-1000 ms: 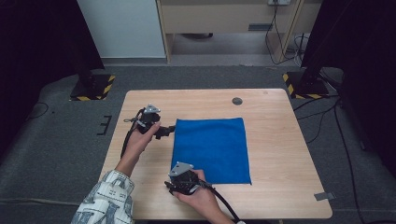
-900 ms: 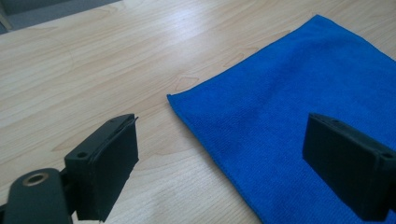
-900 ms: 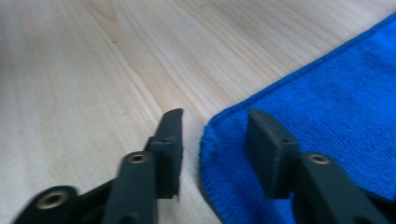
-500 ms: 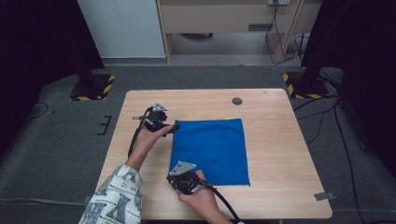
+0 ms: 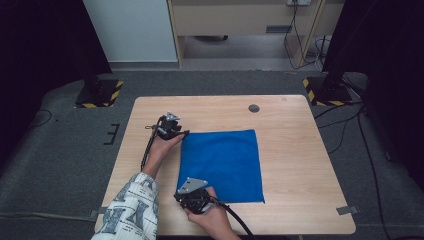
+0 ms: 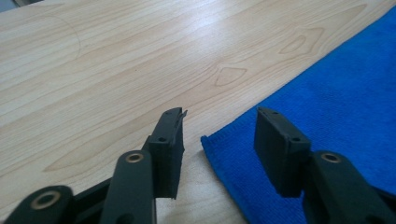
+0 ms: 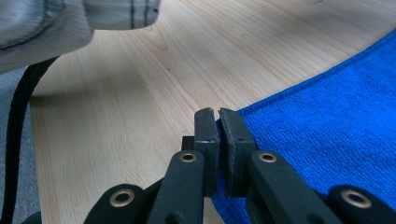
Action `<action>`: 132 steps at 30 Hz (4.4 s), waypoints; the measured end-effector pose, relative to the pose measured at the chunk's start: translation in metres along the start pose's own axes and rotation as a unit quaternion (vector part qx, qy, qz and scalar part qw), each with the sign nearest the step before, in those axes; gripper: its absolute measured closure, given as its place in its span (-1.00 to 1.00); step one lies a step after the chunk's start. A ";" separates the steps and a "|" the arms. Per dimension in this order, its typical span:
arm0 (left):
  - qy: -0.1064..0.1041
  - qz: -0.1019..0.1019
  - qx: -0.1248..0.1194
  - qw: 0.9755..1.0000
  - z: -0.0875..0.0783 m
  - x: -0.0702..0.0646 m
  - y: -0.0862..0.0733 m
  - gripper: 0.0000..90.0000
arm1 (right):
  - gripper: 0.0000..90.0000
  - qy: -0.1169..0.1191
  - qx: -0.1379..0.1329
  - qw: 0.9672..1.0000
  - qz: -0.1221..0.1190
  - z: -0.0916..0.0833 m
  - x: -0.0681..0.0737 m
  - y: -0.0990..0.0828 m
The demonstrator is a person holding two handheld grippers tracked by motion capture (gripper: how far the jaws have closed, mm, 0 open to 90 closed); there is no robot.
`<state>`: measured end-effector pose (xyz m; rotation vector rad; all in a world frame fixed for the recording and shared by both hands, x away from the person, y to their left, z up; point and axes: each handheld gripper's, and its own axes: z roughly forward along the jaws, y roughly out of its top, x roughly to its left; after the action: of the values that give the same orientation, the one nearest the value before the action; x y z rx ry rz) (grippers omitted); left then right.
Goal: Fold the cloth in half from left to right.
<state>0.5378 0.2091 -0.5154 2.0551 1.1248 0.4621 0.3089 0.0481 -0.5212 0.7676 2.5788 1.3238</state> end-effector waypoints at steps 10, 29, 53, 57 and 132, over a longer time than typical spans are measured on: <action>0.001 0.001 0.021 1.000 0.013 0.003 -0.007 0.28 | 0.91 0.002 0.000 1.000 0.008 0.000 -0.002 -0.004; -0.005 -0.007 0.000 1.000 0.001 -0.004 0.002 0.99 | 0.91 -0.003 -0.007 1.000 0.012 -0.004 -0.001 -0.004; -0.012 -0.009 -0.024 1.000 -0.041 0.003 0.029 1.00 | 0.96 -0.043 -0.052 0.998 0.001 -0.022 0.020 0.025; -0.012 -0.005 -0.023 1.000 -0.045 0.003 0.034 1.00 | 0.96 -0.045 -0.060 0.997 0.003 -0.024 0.022 0.029; -0.071 0.021 0.004 0.997 0.017 -0.086 0.080 1.00 | 0.96 -0.101 -0.042 0.993 0.033 -0.093 -0.019 -0.030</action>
<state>0.5467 0.1025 -0.4642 2.0872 1.0009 0.3262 0.2816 -0.0429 -0.4913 0.9264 2.3440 1.2905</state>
